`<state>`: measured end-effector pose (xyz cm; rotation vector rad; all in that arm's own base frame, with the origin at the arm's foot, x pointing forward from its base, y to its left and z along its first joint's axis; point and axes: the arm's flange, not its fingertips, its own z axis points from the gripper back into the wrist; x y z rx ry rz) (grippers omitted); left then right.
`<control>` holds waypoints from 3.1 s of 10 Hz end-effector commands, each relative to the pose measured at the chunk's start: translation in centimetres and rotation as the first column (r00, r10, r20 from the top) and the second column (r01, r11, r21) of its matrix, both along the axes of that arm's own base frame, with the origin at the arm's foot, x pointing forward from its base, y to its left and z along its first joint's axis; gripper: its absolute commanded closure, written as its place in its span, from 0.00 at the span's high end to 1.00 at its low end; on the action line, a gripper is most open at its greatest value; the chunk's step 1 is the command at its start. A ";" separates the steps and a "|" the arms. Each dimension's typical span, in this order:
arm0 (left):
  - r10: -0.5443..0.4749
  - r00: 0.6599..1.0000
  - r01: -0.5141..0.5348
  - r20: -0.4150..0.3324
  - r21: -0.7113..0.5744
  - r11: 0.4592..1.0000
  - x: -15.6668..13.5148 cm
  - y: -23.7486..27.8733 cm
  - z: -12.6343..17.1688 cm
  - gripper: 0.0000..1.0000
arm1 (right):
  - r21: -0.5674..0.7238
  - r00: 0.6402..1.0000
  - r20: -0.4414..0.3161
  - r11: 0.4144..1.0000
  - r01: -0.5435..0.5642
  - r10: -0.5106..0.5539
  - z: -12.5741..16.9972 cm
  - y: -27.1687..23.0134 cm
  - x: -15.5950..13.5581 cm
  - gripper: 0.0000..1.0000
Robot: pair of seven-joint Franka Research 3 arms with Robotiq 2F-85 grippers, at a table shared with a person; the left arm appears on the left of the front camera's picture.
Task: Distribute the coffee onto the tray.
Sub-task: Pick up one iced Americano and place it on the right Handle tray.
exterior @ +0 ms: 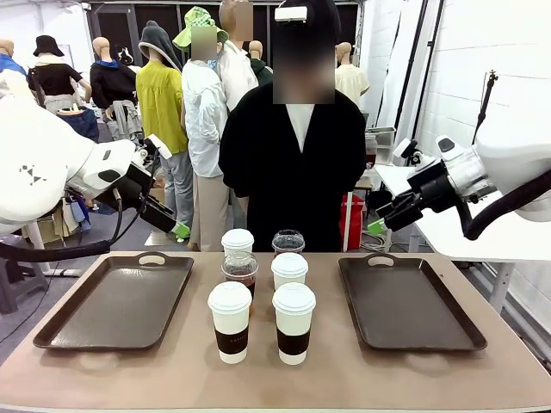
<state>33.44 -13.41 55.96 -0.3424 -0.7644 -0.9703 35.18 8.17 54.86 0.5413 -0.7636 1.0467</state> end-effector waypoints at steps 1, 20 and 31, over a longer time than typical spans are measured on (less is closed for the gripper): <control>-0.052 0.999 0.052 0.004 -0.040 0.998 -1.1 0.4 -1.8 1.00 | -0.018 1.000 0.013 1.000 -0.020 0.021 -0.6 -0.3 0.1 1.00; -0.017 1.000 0.016 -0.011 -0.024 1.000 -0.2 -0.6 0.0 1.00 | -0.017 1.000 0.005 1.000 -0.015 0.015 -0.6 -0.3 -0.1 1.00; -0.017 1.000 0.016 -0.011 -0.024 1.000 -0.2 -0.6 0.0 1.00 | -0.067 0.999 -0.026 0.997 -0.029 0.028 1.0 -0.4 1.5 1.00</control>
